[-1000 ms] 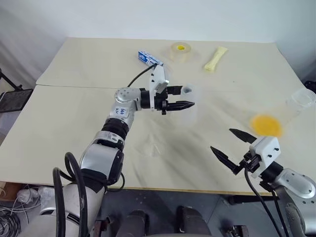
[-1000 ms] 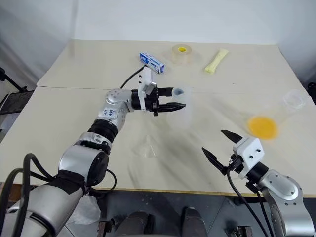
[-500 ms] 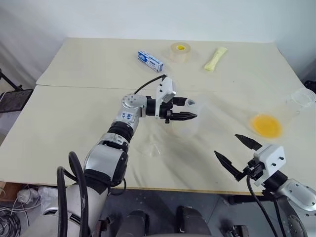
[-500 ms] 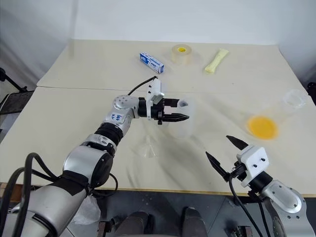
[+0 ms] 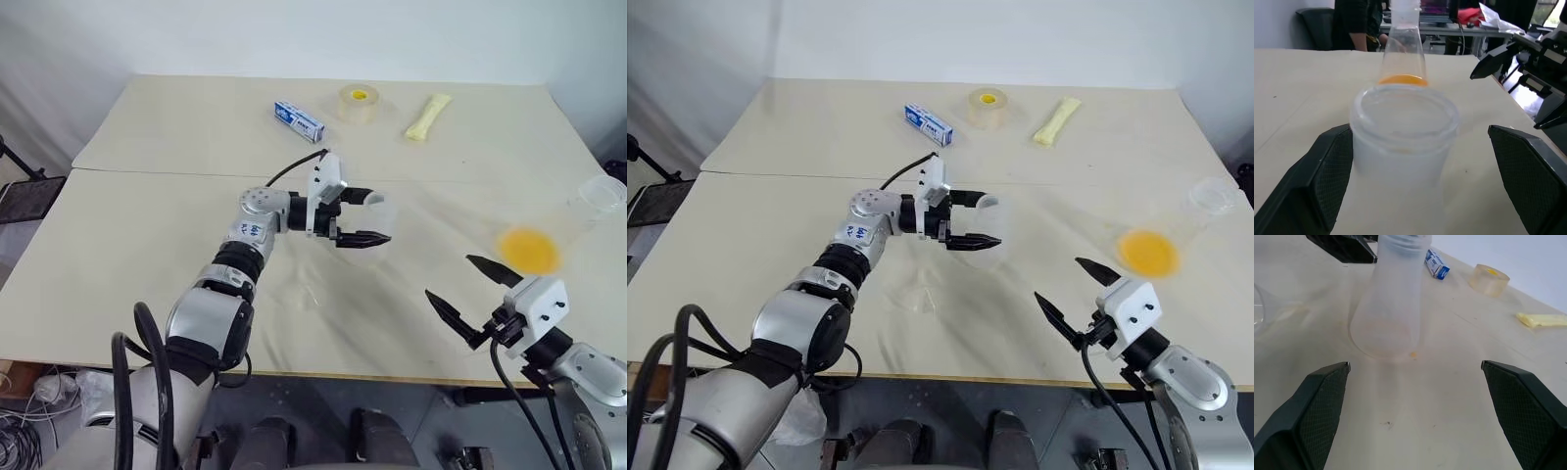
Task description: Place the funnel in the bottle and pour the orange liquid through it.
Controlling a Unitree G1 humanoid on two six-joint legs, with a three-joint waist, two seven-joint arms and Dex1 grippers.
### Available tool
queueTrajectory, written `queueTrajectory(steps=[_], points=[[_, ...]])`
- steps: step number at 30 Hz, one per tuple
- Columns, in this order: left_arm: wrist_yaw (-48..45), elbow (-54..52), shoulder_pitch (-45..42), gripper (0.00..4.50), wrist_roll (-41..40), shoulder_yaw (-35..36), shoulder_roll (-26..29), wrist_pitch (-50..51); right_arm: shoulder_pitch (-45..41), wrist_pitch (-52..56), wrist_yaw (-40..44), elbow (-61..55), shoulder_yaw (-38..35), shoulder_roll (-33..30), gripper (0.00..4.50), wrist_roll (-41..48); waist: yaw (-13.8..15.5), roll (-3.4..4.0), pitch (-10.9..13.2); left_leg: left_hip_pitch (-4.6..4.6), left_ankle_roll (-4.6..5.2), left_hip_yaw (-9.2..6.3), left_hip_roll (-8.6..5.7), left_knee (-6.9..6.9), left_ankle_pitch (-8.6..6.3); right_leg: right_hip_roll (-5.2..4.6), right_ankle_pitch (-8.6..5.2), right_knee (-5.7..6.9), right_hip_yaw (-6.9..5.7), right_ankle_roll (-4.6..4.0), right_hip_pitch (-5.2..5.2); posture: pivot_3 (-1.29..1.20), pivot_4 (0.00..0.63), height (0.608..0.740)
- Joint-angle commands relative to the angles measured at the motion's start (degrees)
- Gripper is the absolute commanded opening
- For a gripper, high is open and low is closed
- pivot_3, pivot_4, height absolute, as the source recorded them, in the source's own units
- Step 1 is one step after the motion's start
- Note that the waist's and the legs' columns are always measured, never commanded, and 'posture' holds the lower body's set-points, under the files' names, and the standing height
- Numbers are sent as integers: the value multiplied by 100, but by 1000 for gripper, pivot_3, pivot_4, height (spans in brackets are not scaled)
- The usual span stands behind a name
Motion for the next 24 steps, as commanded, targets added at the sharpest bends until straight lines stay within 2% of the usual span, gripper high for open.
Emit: queueTrajectory(steps=[1,7,14,21,22,24], points=[[-1,-225,-72,4490,-112,86,81,30,-142,15,60,-43,-141,-121,4500,99,-1,0,0,0,0,0,0,0,0,0,0,0,0,0,0,0,150,740],[124,-185,-49,4490,-133,176,202,33,-318,122,130,-3,-135,-197,4500,122,3,0,0,-1,0,-2,0,3,0,-2,1,1,0,2,0,0,150,740],[-276,-430,149,4490,-202,289,929,259,-378,256,311,-19,-205,-386,4500,245,-23,2,-1,0,0,-1,1,3,0,2,1,6,0,2,-3,0,150,740],[-399,-1894,1000,4490,-479,474,2030,966,-443,415,625,45,-320,-643,4500,508,-47,2,-1,0,-1,-7,20,4,0,-3,1,17,1,2,-5,0,150,740],[-401,-2261,1247,4490,-572,562,2265,1176,-450,442,704,68,-332,-682,4500,560,-31,2,-1,0,-1,-10,19,7,0,-3,1,17,2,2,-4,0,150,740],[-468,-3496,2281,4490,-887,920,2904,1613,-510,515,935,180,-296,-776,4500,696,-56,4,-2,-1,-1,-13,19,10,0,-6,1,18,6,2,-4,0,150,740]])
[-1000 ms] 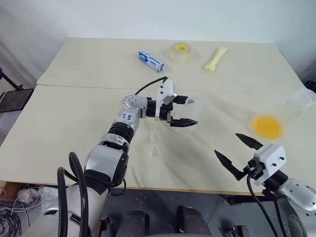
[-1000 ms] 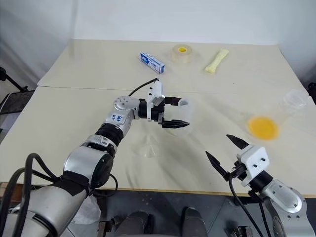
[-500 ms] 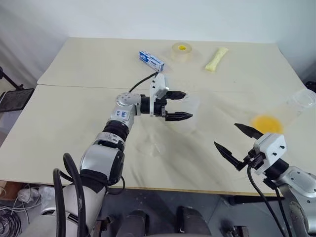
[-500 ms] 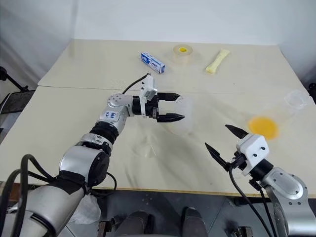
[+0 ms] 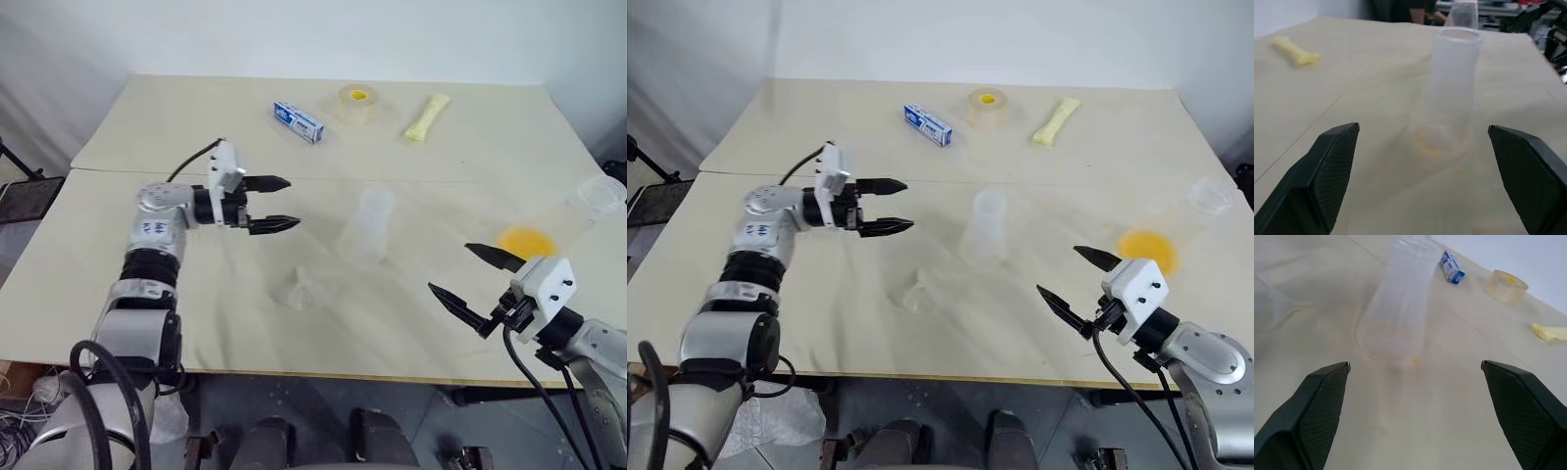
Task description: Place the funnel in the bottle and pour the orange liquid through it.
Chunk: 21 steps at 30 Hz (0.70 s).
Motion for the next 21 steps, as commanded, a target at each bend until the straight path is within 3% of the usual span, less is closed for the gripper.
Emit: queueTrajectory(steps=[1,5,12,15,21], points=[[-125,-2049,1482,4490,-678,687,911,744,-38,106,404,54,-95,-198,4500,352,-105,3,-1,2,-1,0,1,-1,-1,0,0,1,5,0,-1,0,150,740],[347,-4046,3387,4490,-1318,1388,1312,1592,-89,213,1010,140,17,-364,4500,717,-134,8,1,15,-7,-13,11,-16,-6,-5,-1,-4,47,-3,0,0,150,740],[779,-5702,5760,4490,-1736,2405,1541,2023,-528,179,1631,611,181,-521,4500,820,29,9,1,14,-8,-40,13,3,-8,-7,-2,-37,118,-5,30,0,150,740],[1083,-6265,6260,4490,-1797,2403,1399,2049,-815,158,1736,800,331,-496,4500,767,38,10,2,15,-8,-40,13,-3,-10,-3,-3,-42,135,-6,30,0,150,740],[1955,-7079,6260,4490,-1497,1673,1024,1966,-1045,122,1796,914,473,-450,4500,715,29,11,1,14,-9,-39,11,-6,-10,-1,-3,-41,143,-7,26,0,150,740]])
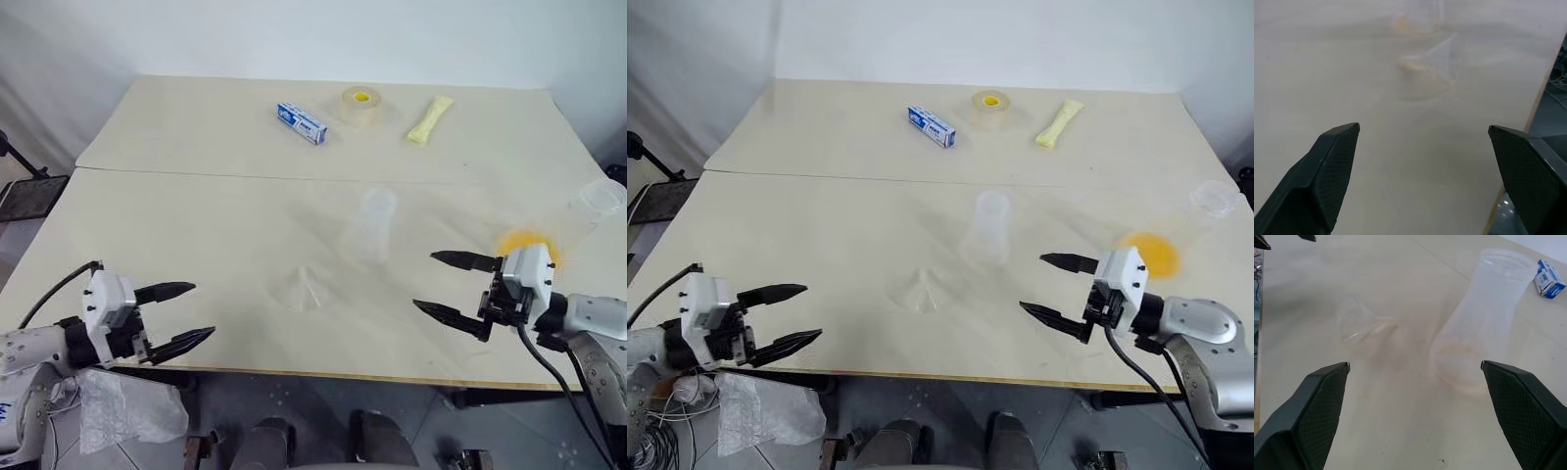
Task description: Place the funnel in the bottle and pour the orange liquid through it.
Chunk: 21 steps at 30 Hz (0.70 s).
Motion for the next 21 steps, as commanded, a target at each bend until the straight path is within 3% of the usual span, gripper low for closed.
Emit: queueTrajectory(steps=[1,7,15,21], points=[[669,-611,-91,4490,272,-518,-185,-48,-68,-121,54,-49,-22,2,4500,21,-5,1,0,1,0,1,0,-1,0,1,0,2,0,0,-1,0,150,740],[1701,-967,-703,4490,1028,-1903,-566,124,342,-154,310,-391,-320,-88,4500,301,14,3,-2,0,0,2,-8,-2,1,6,1,7,0,1,-3,0,150,740],[2061,-59,-1388,4490,1831,-2763,-701,-364,581,-257,901,-634,-436,-90,4500,743,-1,8,-4,8,-4,17,0,-7,3,16,1,8,2,1,-8,0,150,740],[2121,488,-1722,4490,2110,-3038,-811,-661,564,-479,980,-410,-272,33,4500,526,6,7,-4,6,-3,17,-4,-7,3,14,1,7,1,1,-9,0,150,740]])
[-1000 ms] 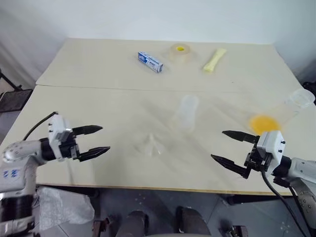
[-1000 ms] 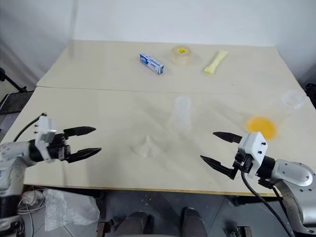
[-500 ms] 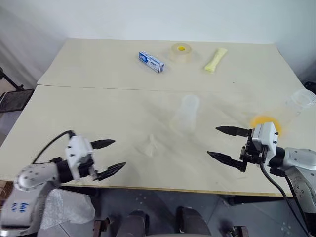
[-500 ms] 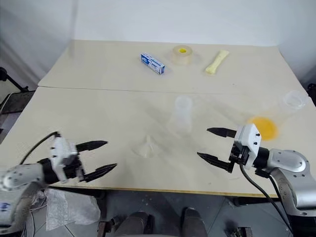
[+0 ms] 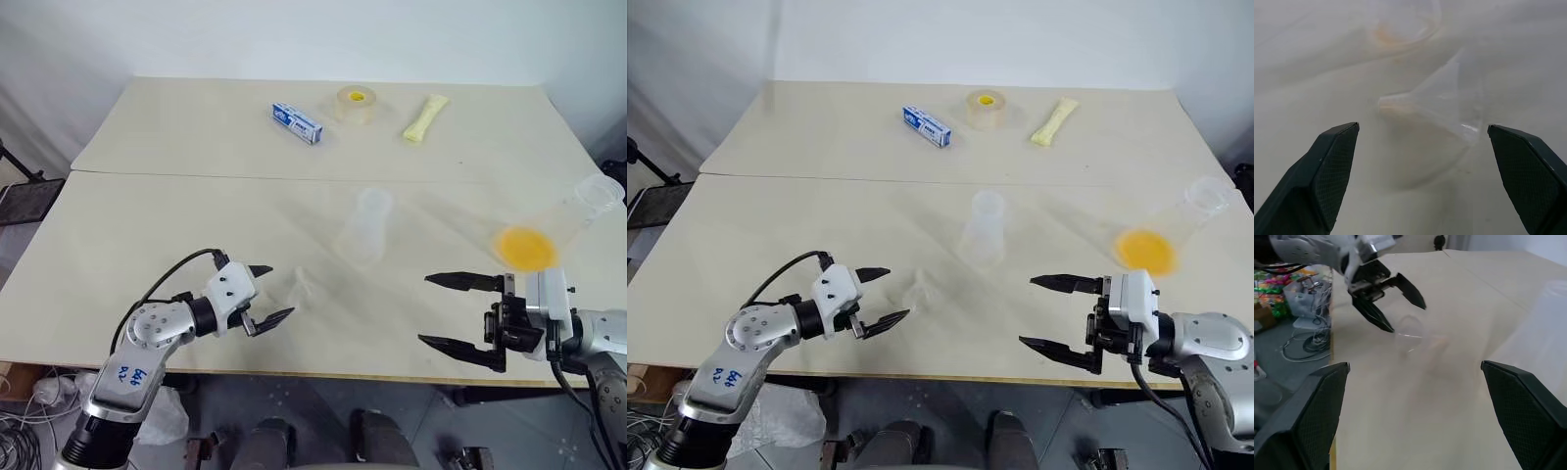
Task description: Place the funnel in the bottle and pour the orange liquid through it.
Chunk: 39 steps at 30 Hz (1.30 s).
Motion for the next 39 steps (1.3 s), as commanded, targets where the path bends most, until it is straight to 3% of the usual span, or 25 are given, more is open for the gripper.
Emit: queueTrajectory(steps=[1,11,15,26,34,39], points=[[63,157,-208,4490,137,-110,-66,-257,-22,-154,-40,-3,22,87,4500,-26,1,0,0,1,0,0,0,0,0,-1,0,1,0,0,0,0,150,740],[53,688,-738,4490,290,-336,-340,-645,214,-317,-256,-134,51,276,4500,-171,6,0,0,-1,2,0,-7,0,1,-1,0,2,-3,1,-2,0,150,740],[28,786,-838,3597,229,-329,-363,-644,274,-382,-295,-145,52,276,4500,-183,3,0,0,0,1,0,-5,0,1,1,0,3,-3,1,-2,0,150,740],[-364,1007,-1167,21,35,-172,-163,-625,175,-518,-319,50,66,250,4500,-242,4,0,0,0,2,0,-8,0,2,1,1,3,-5,1,-1,0,150,740],[-709,1166,-1659,21,-272,73,30,-327,93,-583,-358,145,47,263,4500,-280,2,0,0,-1,3,0,-9,0,2,2,1,3,-7,1,-2,0,150,740],[-941,1133,-2132,21,-1019,490,72,410,54,-591,-439,151,-22,231,4500,-275,2,-1,1,-1,3,-1,-9,1,2,1,1,5,-8,1,-2,0,150,740]])
